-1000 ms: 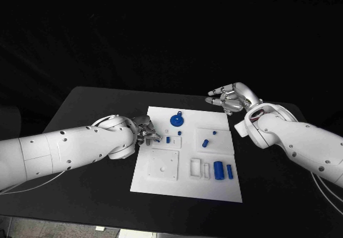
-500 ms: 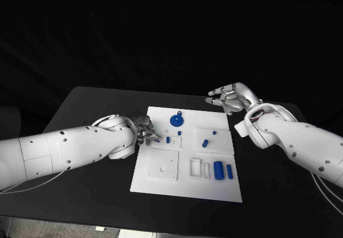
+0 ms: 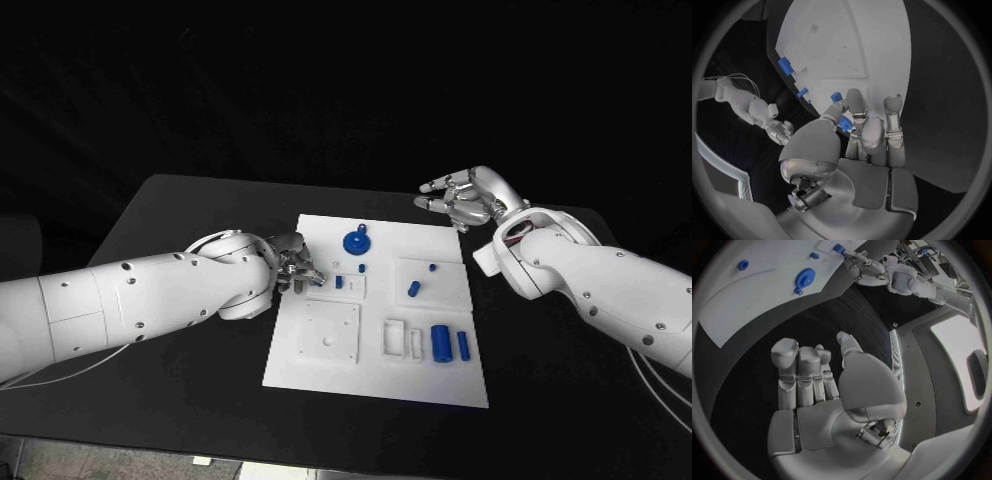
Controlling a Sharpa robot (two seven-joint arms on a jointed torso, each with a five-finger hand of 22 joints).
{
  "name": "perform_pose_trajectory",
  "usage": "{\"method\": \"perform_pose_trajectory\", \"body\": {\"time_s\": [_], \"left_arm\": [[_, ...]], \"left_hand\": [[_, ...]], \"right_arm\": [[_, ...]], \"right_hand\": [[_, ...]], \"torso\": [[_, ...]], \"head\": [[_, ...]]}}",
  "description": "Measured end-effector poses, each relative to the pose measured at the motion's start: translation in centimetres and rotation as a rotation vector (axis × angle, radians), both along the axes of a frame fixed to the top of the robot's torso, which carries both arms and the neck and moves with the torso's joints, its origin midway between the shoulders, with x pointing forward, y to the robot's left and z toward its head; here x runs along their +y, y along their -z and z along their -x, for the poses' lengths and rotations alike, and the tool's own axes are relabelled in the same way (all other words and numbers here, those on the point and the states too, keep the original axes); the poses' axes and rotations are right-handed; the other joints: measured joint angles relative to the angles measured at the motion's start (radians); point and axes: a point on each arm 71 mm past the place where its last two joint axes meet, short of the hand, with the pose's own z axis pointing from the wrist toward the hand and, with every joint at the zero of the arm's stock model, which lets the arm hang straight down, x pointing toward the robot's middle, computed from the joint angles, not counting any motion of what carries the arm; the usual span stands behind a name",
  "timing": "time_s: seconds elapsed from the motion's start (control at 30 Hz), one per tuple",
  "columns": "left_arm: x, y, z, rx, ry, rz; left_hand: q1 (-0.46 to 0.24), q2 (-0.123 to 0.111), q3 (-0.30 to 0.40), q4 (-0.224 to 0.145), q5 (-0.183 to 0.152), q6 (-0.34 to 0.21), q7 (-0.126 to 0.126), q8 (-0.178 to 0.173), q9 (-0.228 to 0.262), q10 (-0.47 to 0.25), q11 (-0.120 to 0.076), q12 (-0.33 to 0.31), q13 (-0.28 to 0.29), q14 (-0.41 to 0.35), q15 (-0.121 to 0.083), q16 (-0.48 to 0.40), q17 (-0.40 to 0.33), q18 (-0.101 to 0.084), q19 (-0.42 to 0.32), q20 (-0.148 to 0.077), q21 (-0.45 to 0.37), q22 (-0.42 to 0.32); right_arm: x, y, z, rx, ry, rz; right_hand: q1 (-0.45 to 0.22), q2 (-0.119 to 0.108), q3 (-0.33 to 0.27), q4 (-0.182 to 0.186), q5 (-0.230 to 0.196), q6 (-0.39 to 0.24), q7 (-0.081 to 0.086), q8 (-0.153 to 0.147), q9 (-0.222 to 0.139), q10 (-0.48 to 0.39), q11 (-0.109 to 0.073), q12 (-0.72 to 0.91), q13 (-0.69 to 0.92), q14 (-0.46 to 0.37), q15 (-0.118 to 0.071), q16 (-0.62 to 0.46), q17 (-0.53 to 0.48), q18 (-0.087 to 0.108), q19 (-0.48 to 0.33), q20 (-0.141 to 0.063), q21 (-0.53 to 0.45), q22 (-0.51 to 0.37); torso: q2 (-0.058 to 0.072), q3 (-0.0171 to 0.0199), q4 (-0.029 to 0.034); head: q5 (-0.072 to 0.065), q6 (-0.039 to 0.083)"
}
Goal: Assemble the parts on the task board
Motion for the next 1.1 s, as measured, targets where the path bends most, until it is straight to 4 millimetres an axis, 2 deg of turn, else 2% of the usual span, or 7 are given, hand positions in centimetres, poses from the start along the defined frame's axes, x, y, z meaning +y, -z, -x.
{"method": "perform_pose_trajectory", "body": {"time_s": [0.47, 0.57, 0.73, 0.83, 1.1], "left_arm": [[-0.13, -0.11, -0.06, 0.006, 0.009, -0.015], [-0.24, -0.08, -0.05, 0.009, 0.012, -0.017], [-0.30, -0.09, -0.10, 0.010, 0.014, -0.020], [-0.33, -0.10, -0.13, 0.011, 0.014, -0.022], [-0.38, -0.12, -0.19, 0.014, 0.015, -0.028]], "left_hand": [[0.000, 0.000, -0.008, 0.007, -0.023, 0.003, -0.002, -0.005, -0.017, 0.000, 0.000, 0.000, 0.003, 0.000, 0.000, 0.000, -0.006, 0.000, 0.000, 0.000, 0.000, 0.000], [0.006, -0.002, -0.017, 0.017, -0.035, 0.004, -0.002, -0.004, -0.020, 0.000, 0.000, 0.000, 0.003, 0.000, 0.000, 0.000, -0.006, 0.000, 0.000, 0.000, 0.000, 0.000], [0.017, 0.007, -0.029, 0.026, -0.063, 0.006, -0.001, -0.004, -0.021, 0.003, 0.003, 0.000, 0.003, 0.000, 0.000, 0.000, -0.005, 0.000, 0.000, 0.000, 0.000, 0.000], [0.025, 0.007, -0.039, 0.043, -0.067, 0.006, -0.001, -0.004, -0.021, 0.003, 0.003, 0.000, 0.002, 0.000, 0.000, 0.000, -0.005, 0.000, 0.000, 0.000, 0.000, 0.000], [0.030, 0.004, -0.050, 0.060, -0.074, 0.006, 0.000, -0.002, -0.021, 0.003, 0.003, 0.000, -0.002, 0.000, 0.000, 0.000, -0.005, 0.000, 0.000, 0.000, 0.000, 0.000]], "right_arm": [[0.02, 0.16, 0.00, 0.003, 0.000, 0.000], [0.05, 0.20, 0.00, 0.004, 0.000, 0.000], [0.06, 0.24, 0.00, 0.005, 0.000, -0.001], [0.06, 0.25, 0.00, 0.005, 0.000, -0.001], [0.07, 0.26, 0.01, 0.005, 0.000, -0.001]], "right_hand": [[0.000, 0.000, 0.000, 0.000, 0.000, 0.000, 0.000, 0.000, 0.000, 0.000, 0.000, 0.000, 0.000, 0.000, 0.000, 0.000, 0.000, 0.000, 0.000, 0.000, 0.000, 0.000], [0.000, 0.000, 0.000, 0.000, 0.000, 0.000, 0.000, 0.000, 0.000, 0.000, 0.000, 0.000, 0.000, 0.000, 0.000, 0.000, 0.000, 0.000, 0.000, 0.000, 0.000, 0.000], [0.000, 0.000, 0.000, 0.000, 0.000, 0.000, 0.000, 0.000, 0.000, 0.000, 0.000, 0.000, 0.000, 0.000, 0.000, 0.000, 0.000, 0.000, 0.000, 0.000, -0.005, 0.000], [0.000, 0.000, 0.000, 0.000, 0.000, 0.000, 0.000, 0.000, 0.000, 0.000, 0.000, 0.000, 0.000, 0.000, 0.000, 0.000, 0.000, 0.000, 0.000, 0.000, -0.006, 0.000], [0.000, 0.000, 0.000, 0.000, 0.000, 0.000, 0.000, 0.000, 0.000, 0.000, 0.000, 0.000, 0.000, 0.000, 0.000, 0.000, 0.000, 0.000, 0.000, 0.000, -0.006, 0.000]], "torso": [[0.000, 0.0000, -0.0003], [0.000, 0.0000, -0.0003], [0.000, 0.0000, -0.0009], [0.000, 0.0001, -0.0009], [0.000, 0.0001, -0.0009]], "head": [[0.001, -0.002], [0.001, -0.002], [0.001, -0.003], [0.000, -0.004], [-0.001, -0.004]]}}
